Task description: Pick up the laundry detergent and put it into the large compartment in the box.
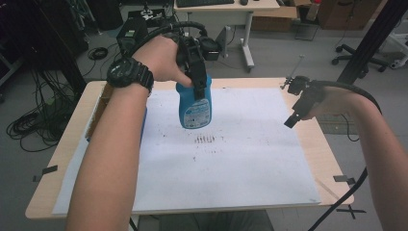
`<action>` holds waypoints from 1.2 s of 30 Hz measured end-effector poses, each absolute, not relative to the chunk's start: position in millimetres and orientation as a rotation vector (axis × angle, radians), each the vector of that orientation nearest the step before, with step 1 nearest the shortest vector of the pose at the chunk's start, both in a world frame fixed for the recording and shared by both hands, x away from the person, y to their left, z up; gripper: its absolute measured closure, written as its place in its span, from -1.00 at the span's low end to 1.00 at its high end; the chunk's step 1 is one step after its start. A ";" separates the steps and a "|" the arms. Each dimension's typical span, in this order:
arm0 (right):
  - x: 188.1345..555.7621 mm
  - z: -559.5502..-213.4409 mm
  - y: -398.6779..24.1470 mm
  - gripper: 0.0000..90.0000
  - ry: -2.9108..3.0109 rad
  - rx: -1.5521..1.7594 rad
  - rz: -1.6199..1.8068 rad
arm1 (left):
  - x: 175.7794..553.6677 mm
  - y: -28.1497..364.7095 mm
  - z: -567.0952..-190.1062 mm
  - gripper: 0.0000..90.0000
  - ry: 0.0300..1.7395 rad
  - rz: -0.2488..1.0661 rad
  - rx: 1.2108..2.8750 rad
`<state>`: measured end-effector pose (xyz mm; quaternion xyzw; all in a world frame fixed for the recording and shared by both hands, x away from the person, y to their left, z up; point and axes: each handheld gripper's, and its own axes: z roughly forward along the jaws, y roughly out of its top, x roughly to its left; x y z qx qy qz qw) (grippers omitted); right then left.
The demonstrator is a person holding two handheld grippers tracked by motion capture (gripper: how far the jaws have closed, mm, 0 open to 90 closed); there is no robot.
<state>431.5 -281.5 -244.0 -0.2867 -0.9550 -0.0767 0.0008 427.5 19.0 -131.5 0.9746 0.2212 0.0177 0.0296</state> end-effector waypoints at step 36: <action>431.4 -246.9 -286.2 -0.58 -2.989 -0.909 -0.260 | 449.7 60.6 -109.2 -0.19 1.461 0.137 2.693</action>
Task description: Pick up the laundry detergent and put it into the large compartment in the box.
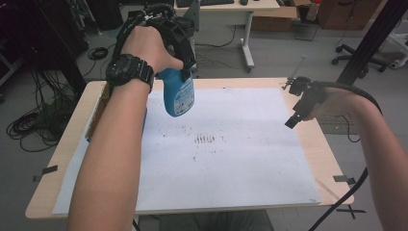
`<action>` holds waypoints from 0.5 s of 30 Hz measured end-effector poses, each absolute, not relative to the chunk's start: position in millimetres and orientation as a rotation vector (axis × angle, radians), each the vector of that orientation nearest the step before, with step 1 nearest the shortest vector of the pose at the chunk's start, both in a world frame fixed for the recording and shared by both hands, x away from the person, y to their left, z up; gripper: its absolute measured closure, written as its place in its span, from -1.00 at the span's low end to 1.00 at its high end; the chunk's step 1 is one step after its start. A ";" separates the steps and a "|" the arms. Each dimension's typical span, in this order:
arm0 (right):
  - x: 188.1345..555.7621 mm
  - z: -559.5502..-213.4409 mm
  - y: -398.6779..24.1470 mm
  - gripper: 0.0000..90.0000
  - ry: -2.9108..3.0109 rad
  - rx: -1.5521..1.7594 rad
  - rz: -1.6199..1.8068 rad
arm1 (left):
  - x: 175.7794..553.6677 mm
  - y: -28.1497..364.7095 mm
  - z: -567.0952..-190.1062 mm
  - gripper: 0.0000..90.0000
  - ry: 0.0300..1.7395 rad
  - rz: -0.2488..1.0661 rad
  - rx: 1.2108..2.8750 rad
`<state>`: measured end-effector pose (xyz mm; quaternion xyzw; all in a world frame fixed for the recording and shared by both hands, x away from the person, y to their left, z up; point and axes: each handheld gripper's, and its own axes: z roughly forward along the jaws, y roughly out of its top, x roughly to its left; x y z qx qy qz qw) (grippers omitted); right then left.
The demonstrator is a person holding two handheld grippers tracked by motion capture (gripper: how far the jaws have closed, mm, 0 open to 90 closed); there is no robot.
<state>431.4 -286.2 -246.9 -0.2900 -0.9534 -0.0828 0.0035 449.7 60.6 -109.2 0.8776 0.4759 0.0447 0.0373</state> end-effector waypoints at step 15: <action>432.5 -246.8 -283.8 -0.57 -2.985 -0.908 -0.264 | 455.6 81.4 -104.2 -0.18 1.658 0.136 2.556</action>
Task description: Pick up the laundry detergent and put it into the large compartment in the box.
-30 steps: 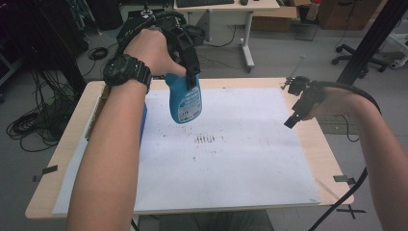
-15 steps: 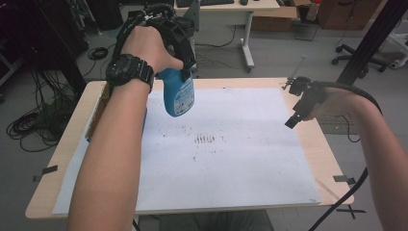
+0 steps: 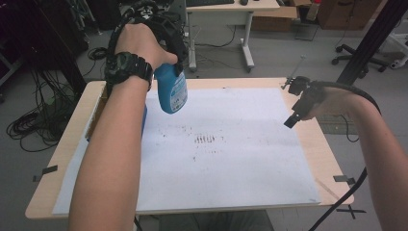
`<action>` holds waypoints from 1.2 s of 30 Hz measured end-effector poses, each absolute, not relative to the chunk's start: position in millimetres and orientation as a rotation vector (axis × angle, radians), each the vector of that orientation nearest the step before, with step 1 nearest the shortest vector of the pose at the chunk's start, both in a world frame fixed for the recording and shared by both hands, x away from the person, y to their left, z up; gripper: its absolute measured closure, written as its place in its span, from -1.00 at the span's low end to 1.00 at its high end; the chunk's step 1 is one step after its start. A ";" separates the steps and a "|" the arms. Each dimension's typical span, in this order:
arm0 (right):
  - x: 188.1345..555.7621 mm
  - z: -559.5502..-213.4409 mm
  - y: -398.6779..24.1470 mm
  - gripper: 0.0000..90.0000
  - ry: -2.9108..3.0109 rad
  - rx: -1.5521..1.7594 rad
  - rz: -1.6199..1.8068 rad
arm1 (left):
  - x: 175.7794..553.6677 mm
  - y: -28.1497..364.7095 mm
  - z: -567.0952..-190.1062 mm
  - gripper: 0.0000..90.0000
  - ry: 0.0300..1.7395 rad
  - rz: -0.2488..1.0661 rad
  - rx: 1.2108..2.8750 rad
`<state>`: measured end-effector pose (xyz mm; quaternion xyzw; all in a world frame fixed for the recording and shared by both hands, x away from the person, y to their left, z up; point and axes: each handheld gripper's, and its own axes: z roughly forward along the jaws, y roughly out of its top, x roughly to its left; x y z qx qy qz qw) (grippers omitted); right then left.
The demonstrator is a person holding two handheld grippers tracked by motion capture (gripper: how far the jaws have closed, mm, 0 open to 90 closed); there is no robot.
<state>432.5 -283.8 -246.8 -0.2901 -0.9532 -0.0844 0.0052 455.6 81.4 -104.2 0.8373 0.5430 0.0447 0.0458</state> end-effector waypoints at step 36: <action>434.5 -248.6 -283.5 -0.57 -2.977 -0.922 -0.265 | 455.5 136.1 -94.1 -0.18 1.928 0.149 2.339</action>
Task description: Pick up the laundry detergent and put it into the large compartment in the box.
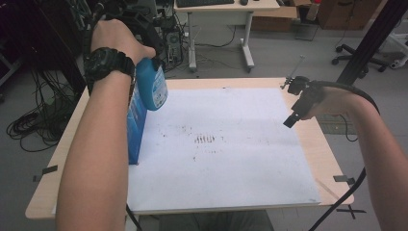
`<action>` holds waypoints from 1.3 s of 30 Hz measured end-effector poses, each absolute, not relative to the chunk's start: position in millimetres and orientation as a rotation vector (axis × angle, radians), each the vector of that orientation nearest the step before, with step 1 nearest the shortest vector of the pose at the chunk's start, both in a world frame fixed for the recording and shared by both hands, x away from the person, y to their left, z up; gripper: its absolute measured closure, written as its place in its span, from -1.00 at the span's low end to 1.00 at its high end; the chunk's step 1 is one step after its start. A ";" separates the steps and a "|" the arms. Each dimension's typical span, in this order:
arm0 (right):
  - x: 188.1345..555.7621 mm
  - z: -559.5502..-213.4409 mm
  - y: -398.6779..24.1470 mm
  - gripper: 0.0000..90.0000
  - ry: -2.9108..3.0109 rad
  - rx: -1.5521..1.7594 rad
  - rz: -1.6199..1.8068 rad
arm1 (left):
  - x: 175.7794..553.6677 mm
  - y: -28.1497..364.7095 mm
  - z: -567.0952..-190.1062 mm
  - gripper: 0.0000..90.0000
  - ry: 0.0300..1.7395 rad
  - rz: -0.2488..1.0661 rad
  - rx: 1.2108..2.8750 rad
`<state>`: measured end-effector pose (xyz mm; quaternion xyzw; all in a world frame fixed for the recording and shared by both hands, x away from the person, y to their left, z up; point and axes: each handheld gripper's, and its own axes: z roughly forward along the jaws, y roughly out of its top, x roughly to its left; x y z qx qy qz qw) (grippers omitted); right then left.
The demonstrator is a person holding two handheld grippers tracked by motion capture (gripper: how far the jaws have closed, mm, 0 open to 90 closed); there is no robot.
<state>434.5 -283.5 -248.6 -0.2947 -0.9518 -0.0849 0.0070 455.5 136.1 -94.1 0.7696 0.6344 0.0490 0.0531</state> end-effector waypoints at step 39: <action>433.1 -255.0 -290.3 -0.57 -2.963 -0.941 -0.270 | 441.6 199.3 -91.0 -0.18 2.099 0.226 2.224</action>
